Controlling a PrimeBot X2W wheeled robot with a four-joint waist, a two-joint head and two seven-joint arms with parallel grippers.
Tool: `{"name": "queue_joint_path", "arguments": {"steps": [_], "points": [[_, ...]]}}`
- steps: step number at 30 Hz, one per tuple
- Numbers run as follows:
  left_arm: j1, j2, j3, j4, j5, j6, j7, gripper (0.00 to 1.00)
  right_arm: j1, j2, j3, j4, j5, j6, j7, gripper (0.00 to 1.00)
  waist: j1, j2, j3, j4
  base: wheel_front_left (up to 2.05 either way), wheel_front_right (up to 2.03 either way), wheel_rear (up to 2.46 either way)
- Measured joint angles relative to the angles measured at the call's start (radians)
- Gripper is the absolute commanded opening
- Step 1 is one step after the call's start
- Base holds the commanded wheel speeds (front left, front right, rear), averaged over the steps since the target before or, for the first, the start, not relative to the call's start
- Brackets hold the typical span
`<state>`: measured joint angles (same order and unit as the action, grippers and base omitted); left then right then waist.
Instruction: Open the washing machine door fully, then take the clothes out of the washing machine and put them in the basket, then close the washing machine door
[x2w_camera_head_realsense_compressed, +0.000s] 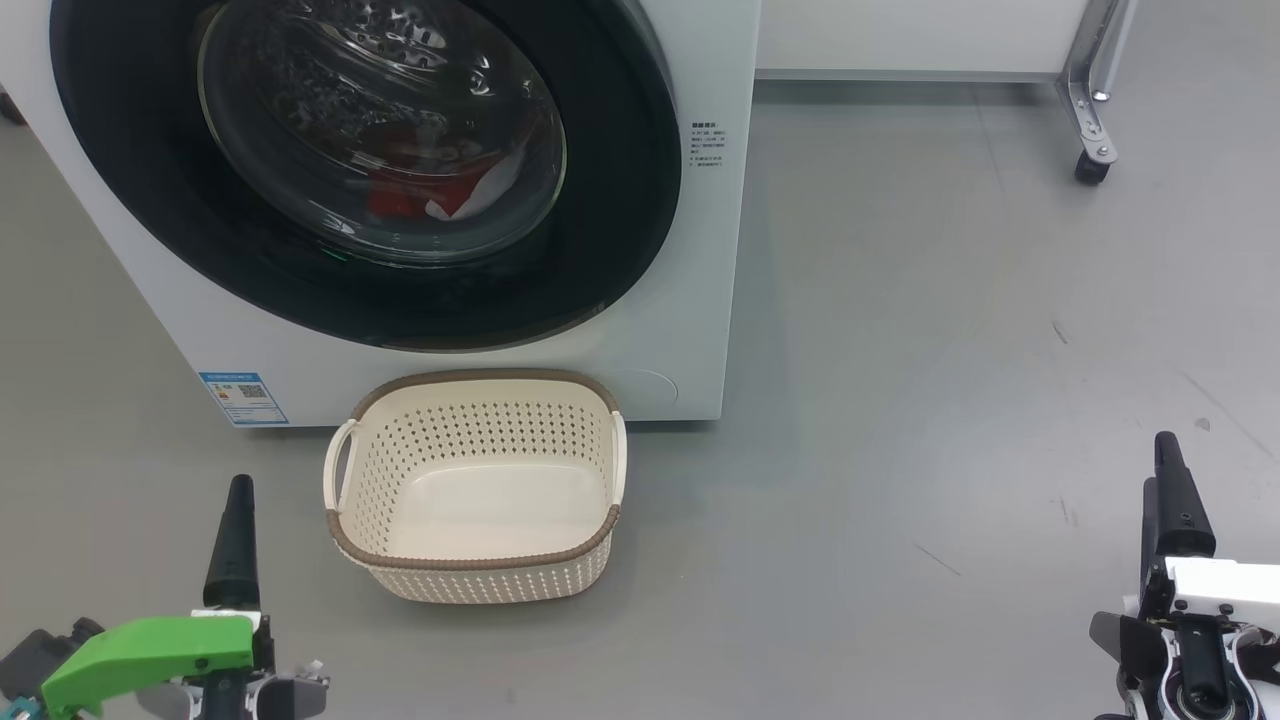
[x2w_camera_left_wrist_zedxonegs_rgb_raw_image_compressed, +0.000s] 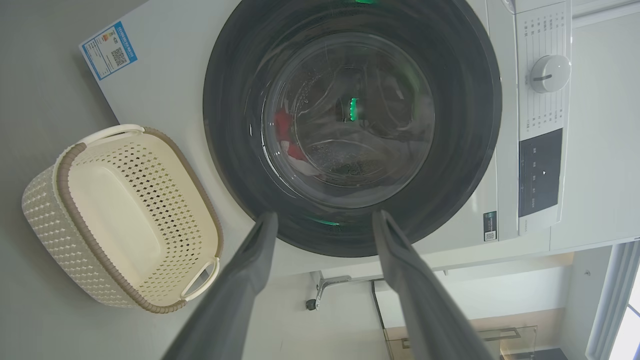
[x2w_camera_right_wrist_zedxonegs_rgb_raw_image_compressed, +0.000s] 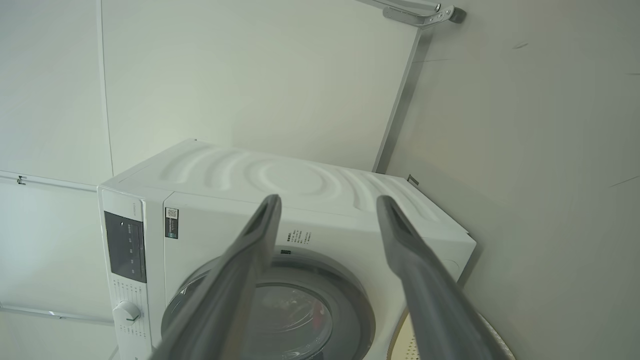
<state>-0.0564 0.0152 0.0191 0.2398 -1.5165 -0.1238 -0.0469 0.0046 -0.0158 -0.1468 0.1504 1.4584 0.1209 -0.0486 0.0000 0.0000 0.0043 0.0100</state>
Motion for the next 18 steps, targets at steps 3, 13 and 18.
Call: {"name": "queue_joint_path", "arguments": {"steps": [3, 13, 18], "points": [[0.000, 0.000, 0.007, -0.013, 0.012, 0.000, -0.009, 1.00, -0.005, 0.000, 0.002, -0.020, -0.016, 0.000, -0.012, 1.00, 0.0000, 0.0000, -0.001, 0.002, 0.00, 0.00, 0.00], [-0.015, 0.001, 0.013, -0.065, 0.132, 0.000, -0.048, 1.00, -0.017, -0.003, -0.001, -0.085, -0.137, 0.000, -0.046, 1.00, 0.0000, 0.0000, -0.006, 0.013, 0.00, 0.00, 0.00], [-0.015, 0.002, 0.006, -0.079, 0.201, 0.000, -0.062, 1.00, -0.017, -0.004, -0.004, -0.099, -0.221, 0.000, -0.061, 1.00, 0.0000, 0.0000, -0.007, 0.018, 0.00, 0.00, 0.00]]}}
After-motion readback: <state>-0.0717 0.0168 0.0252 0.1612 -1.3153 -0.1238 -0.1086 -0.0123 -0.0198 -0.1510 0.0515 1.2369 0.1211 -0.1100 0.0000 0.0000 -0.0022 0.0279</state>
